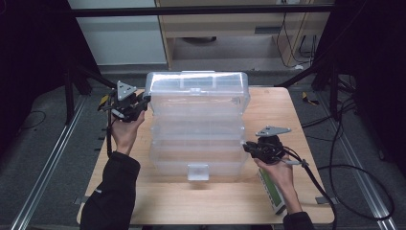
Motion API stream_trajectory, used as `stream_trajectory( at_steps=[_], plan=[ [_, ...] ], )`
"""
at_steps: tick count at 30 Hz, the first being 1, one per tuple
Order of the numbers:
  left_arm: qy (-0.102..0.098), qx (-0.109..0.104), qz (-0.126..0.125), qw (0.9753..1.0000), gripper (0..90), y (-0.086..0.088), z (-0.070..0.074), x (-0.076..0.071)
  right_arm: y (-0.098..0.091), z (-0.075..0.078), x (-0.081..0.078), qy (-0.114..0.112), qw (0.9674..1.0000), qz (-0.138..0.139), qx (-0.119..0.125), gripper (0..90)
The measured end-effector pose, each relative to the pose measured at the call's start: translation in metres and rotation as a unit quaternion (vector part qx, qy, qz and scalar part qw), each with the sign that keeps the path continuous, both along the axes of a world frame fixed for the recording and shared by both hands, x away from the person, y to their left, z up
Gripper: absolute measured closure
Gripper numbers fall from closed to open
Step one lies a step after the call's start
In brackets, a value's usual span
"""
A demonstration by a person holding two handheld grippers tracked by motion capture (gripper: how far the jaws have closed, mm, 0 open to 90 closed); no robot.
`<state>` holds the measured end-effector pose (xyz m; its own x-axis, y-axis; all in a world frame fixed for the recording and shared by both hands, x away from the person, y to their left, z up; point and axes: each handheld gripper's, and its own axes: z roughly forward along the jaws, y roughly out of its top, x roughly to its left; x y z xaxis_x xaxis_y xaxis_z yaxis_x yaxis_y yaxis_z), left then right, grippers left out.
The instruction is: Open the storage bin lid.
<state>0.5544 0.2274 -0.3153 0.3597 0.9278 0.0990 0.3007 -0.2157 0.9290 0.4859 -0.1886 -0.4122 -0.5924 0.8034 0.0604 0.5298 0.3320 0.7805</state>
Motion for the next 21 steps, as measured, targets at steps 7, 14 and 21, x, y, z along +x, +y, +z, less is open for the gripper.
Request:
stream_trajectory(
  at_steps=[7,14,21],
  plan=[
    [0.000,-0.003,0.005,1.0000,78.0,-0.001,0.003,0.010,0.000,0.000,0.000,0.003,1.0000,-0.004,0.003,78.1],
    [0.003,-0.005,0.008,1.0000,78.2,-0.002,0.004,0.015,0.001,-0.001,0.000,0.000,1.0000,-0.007,0.004,77.2],
    [0.002,-0.007,0.012,0.9999,78.4,-0.004,0.005,0.021,0.002,-0.002,0.001,-0.007,0.9998,-0.016,-0.002,71.6]
  ],
)
